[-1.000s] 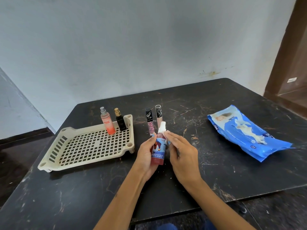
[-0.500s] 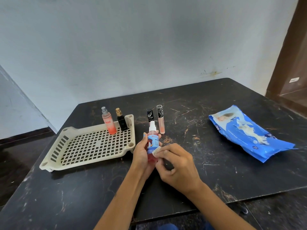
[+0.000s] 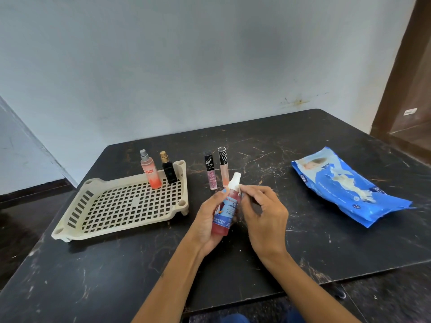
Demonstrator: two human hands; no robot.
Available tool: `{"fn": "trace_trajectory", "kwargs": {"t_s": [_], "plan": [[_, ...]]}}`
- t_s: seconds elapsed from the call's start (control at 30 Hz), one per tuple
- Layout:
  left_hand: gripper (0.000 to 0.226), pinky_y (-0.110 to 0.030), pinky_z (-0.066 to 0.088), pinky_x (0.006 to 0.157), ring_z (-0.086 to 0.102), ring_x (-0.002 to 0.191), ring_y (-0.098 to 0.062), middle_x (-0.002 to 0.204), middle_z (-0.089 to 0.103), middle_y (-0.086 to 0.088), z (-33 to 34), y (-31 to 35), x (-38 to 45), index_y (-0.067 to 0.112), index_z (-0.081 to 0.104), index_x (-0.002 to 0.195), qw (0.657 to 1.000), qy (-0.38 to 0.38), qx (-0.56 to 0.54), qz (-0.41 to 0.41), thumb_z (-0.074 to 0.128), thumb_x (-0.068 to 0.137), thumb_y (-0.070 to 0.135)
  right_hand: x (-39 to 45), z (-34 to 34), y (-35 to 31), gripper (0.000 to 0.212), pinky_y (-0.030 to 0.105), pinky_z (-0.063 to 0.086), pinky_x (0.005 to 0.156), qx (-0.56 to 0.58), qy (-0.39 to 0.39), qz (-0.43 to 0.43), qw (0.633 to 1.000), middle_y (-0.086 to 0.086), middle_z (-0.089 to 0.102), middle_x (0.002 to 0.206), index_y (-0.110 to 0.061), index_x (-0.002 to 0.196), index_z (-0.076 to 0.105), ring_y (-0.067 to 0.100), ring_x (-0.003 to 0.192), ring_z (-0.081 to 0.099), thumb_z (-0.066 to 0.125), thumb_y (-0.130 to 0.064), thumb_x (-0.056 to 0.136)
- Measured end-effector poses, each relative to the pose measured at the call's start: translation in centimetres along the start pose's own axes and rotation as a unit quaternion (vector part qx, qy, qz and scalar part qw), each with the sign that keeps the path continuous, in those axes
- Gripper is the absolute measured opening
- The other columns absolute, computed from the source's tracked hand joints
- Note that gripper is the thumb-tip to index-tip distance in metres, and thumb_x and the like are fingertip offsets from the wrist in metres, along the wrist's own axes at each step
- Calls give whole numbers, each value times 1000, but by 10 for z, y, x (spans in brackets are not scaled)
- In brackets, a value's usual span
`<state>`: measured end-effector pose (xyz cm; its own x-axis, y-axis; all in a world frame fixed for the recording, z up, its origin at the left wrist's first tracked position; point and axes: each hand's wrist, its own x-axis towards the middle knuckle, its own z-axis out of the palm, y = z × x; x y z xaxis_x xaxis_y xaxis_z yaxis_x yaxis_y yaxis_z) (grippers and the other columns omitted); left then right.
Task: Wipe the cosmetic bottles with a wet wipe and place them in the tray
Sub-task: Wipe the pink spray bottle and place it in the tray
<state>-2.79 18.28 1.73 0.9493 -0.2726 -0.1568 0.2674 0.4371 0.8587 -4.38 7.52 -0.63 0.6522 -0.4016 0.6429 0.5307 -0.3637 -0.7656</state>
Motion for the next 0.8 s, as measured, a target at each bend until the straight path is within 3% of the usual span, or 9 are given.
{"fn": "trace_trajectory", "kwargs": {"t_s": [0.13,0.27,0.4,0.5,0.57,0.7,0.8], "plan": [[27,-28,50,72,61,75,-16,84,65,-9,-1,0,2,5,64,98,1000,9,-16,20,56,80,24,-2,0,-3,19,6,47,76,2,-25,-34,999,-1,66,92,-5,98,74,0,85,62,66,-3,80],[32,-26,53,63,59,67,-16,78,61,-9,-5,2,8,3,56,101,997,37,-47,42,54,82,29,-10,1,-7,15,19,56,70,14,-68,-93,993,2,70,87,-5,88,76,4,78,66,68,-5,75],[17,-26,51,57,57,57,-15,76,64,-10,-6,4,10,7,50,92,993,63,-27,95,45,93,23,-13,-1,-8,14,27,56,63,25,-132,-130,982,4,68,82,-4,81,73,13,72,66,67,0,70],[22,-23,47,48,54,52,-14,74,63,-9,-6,8,6,4,51,93,987,75,5,141,49,87,25,-14,-2,-11,11,25,52,57,26,-170,-148,974,3,64,78,-5,77,70,11,64,61,66,1,68],[27,-21,45,45,53,50,-12,73,64,-7,-5,14,1,2,53,89,981,91,28,167,52,81,28,-15,-4,-11,9,16,48,58,16,-200,-157,967,0,63,78,-6,75,69,5,64,57,65,-1,69],[23,-20,50,53,58,54,-11,73,70,-2,-9,44,-17,7,58,92,960,129,73,237,55,76,23,-16,-1,-7,13,13,47,63,-18,-257,-183,949,-4,63,80,-10,79,69,5,70,59,67,-4,68],[29,-30,56,68,68,73,-14,86,74,-1,-23,77,-34,13,60,99,939,167,140,266,61,71,21,-16,0,-4,17,15,49,62,-27,-244,-183,952,-6,64,81,-12,79,71,4,69,60,70,-3,66]]}}
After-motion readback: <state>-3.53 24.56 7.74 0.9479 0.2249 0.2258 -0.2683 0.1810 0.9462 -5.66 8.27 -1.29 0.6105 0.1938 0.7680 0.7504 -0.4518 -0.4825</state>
